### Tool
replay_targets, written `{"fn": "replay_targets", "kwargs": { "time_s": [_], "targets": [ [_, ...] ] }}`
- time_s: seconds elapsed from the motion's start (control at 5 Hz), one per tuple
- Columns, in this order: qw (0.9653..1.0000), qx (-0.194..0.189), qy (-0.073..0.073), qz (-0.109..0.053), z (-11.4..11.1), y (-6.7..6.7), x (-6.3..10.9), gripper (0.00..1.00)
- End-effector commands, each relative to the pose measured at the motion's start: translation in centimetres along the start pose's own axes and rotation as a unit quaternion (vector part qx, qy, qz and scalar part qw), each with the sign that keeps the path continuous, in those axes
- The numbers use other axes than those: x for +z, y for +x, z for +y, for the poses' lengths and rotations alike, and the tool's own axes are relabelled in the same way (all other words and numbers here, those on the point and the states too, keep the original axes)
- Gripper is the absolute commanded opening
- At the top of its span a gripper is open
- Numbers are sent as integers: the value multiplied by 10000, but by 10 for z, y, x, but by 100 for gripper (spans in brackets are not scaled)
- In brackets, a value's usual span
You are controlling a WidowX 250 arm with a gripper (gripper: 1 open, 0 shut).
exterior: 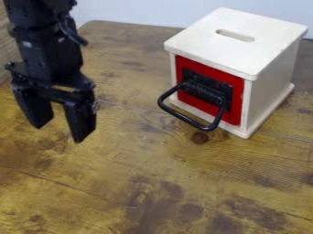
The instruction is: Close the drawer
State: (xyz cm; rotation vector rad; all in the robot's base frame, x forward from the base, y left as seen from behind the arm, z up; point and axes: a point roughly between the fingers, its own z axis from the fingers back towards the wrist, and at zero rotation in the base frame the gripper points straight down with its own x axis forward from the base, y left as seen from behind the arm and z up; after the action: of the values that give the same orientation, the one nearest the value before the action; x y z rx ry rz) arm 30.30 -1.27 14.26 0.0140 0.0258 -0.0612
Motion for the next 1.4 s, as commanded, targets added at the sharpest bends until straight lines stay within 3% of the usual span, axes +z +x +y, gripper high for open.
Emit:
{"fn": "replay_targets", "kwargs": {
  "time_s": [0.0, 0.2, 0.4, 0.6, 1.0, 1.2],
  "targets": [
    [9995, 156, 62, -267, -1, 13, -6, 100],
    [9987, 429, 120, -265, 8, 12, -25, 100],
    [9987, 412, 113, -288, 23, 1, -15, 100],
    [9989, 399, 135, -194, 25, 9, -26, 100],
    [9989, 419, 212, -19, 11, 21, -30, 100],
    [9997, -1, 233, -20, 3, 21, -33, 100]
  ]
}}
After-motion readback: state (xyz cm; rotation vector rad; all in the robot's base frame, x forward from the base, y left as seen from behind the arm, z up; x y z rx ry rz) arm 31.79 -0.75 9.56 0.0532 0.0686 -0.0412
